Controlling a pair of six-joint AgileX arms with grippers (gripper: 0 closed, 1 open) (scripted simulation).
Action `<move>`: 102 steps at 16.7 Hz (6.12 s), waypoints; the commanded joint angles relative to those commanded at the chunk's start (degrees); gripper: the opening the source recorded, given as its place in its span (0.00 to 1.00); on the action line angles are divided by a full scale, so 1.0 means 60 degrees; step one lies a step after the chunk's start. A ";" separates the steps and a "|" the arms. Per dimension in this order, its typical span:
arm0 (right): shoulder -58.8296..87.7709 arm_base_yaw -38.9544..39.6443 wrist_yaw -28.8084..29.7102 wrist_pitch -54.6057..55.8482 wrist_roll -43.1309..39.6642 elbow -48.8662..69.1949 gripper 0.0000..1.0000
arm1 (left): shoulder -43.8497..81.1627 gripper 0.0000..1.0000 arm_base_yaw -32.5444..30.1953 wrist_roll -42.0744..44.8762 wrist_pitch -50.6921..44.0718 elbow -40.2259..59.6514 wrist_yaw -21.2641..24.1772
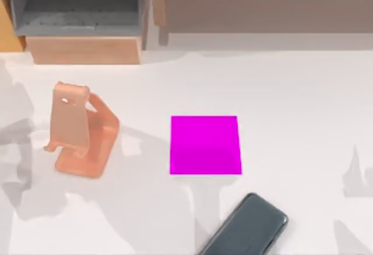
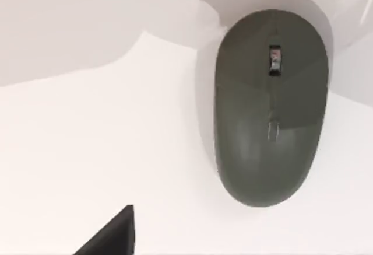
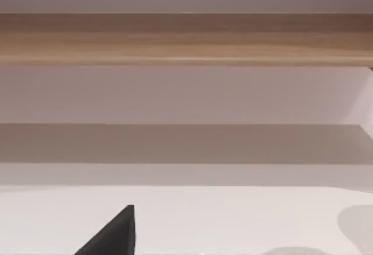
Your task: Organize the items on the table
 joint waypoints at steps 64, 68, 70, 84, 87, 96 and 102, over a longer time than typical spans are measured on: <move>0.0000 0.0000 0.0000 0.0000 0.0000 0.0000 1.00 | 0.1471 0.00 -0.4646 -0.8532 -0.0941 0.4598 -0.1461; 0.0000 0.0000 0.0000 0.0000 0.0000 0.0000 1.00 | 0.2794 0.00 -0.6662 -1.2742 -0.1144 0.5482 -0.1191; 0.0000 0.0000 0.0000 0.0000 0.0000 0.0000 1.00 | 0.3447 0.00 -0.7515 -1.4689 -0.1240 0.5697 -0.0934; 0.0000 0.0000 0.0000 0.0000 0.0000 0.0000 1.00 | 0.4977 0.00 -0.9417 -1.9334 -0.1051 0.5995 -0.0049; 0.0000 0.0000 0.0000 0.0000 0.0000 0.0000 1.00 | 0.5013 0.00 -0.9431 -1.9343 -0.0916 0.5900 -0.0045; 0.0000 0.0000 0.0000 0.0000 0.0000 0.0000 1.00 | 0.5074 0.15 -0.9458 -1.9356 -0.0717 0.5766 -0.0037; 0.0000 0.0000 0.0000 0.0000 0.0000 0.0000 1.00 | 0.5074 0.60 -0.9458 -1.9356 -0.0717 0.5766 -0.0037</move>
